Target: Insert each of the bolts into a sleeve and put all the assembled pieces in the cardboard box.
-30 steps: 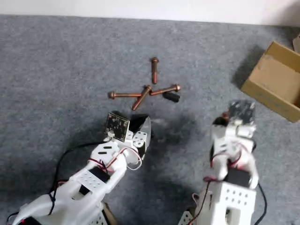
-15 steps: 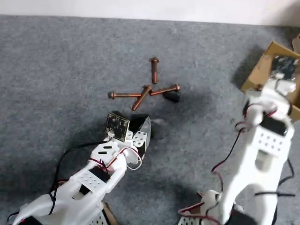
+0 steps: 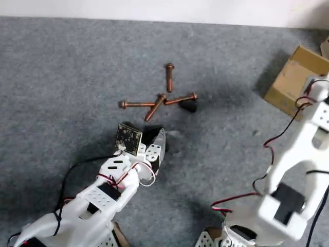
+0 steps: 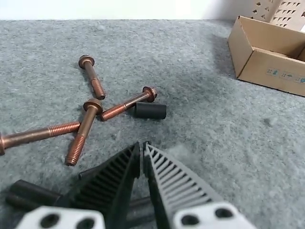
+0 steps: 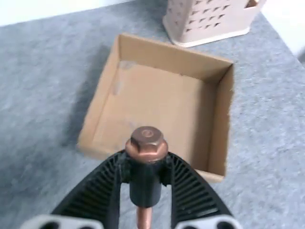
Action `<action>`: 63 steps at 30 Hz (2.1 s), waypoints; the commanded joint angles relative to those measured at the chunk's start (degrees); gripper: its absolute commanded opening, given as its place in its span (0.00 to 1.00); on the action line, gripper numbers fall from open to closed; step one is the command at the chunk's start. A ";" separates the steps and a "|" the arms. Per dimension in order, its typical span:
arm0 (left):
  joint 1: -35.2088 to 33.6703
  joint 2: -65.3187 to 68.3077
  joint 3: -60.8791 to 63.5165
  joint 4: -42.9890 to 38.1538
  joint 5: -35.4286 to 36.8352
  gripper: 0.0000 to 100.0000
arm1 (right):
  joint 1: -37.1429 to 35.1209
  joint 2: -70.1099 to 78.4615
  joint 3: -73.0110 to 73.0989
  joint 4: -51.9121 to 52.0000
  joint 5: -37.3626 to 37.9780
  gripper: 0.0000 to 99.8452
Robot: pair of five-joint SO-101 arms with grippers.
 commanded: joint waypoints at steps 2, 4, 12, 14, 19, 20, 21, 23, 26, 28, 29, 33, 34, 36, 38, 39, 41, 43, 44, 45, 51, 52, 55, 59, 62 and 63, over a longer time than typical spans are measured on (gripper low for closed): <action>-0.40 -0.66 -2.59 0.62 -0.09 0.04 | 2.33 6.64 -14.29 2.33 -0.26 0.00; -0.40 -0.66 -2.59 0.62 -0.09 0.04 | 2.86 10.95 -19.12 3.74 -0.26 0.00; -0.22 -0.66 -2.42 0.70 -0.18 0.04 | 2.86 25.71 -38.73 10.42 -0.62 0.00; -0.22 -0.66 -2.42 0.70 -0.18 0.04 | 2.95 28.97 -43.03 11.65 -0.62 0.00; -0.22 -0.66 -2.42 0.70 -0.35 0.04 | 3.74 36.00 -51.82 13.14 -0.62 0.00; -0.22 -0.66 -2.42 0.70 -0.35 0.04 | 4.00 37.14 -53.14 13.14 -0.62 0.00; -0.22 -0.66 -2.42 0.70 -0.35 0.04 | 4.44 38.29 -54.20 13.14 -0.44 0.00; -0.13 -0.66 -2.33 0.70 -0.35 0.04 | 4.97 40.31 -55.78 13.14 -0.44 0.00; -0.13 -0.66 -2.33 0.70 -0.35 0.04 | 6.37 42.59 -57.01 13.05 -0.35 0.00; -0.13 -0.66 -2.33 0.70 -0.35 0.04 | 7.25 43.82 -57.19 12.79 -0.26 0.00; -0.13 -0.66 -2.33 0.70 -0.35 0.04 | 7.78 44.44 -57.27 12.70 -0.26 0.00; -0.13 -0.66 -2.33 0.70 -0.35 0.04 | 9.19 47.16 -57.71 10.15 -0.18 0.00; -0.13 -0.66 -2.33 0.70 -0.35 0.04 | 9.45 47.69 -57.71 9.54 -0.18 0.00; -0.13 -0.66 -2.33 0.70 -0.35 0.04 | 9.80 48.66 -57.71 8.48 -0.18 0.00; -0.13 -0.66 -2.24 0.70 -0.35 0.04 | 10.24 49.54 -57.71 8.31 -0.18 0.00; -0.13 -0.66 -2.24 0.70 -0.35 0.04 | 10.33 49.89 -57.71 8.31 -0.18 0.00; -0.04 -0.66 -2.24 0.70 -0.35 0.04 | 10.33 50.77 -57.71 8.31 -0.18 0.00; -0.04 -0.66 -2.24 0.70 -0.35 0.04 | 10.33 51.56 -57.71 8.31 -0.18 0.00; -0.04 -0.66 -2.24 0.70 -0.35 0.04 | 10.33 52.00 -57.71 8.31 -0.18 0.00; -0.04 -0.66 -2.24 0.70 -0.35 0.04 | 10.33 52.44 -57.71 8.31 -0.18 0.00; -0.04 -0.66 -2.24 0.70 -0.35 0.04 | 10.42 57.89 -57.71 8.31 -0.70 0.00; -0.04 -0.66 -2.24 0.70 -0.35 0.04 | 10.42 59.03 -57.71 8.22 -0.79 0.00; -0.04 -0.66 -2.24 0.70 -0.35 0.04 | 11.03 61.67 -57.71 8.48 -3.69 0.00; -0.04 -0.66 -2.24 0.70 -0.35 0.04 | 11.30 64.31 -57.45 9.01 -4.31 0.00; -0.04 -0.66 -2.24 0.70 -0.35 0.04 | 11.47 65.54 -57.71 11.65 -4.31 0.00; -0.04 -0.66 -2.24 0.70 -0.35 0.04 | 11.38 65.71 -57.71 12.88 -4.31 0.00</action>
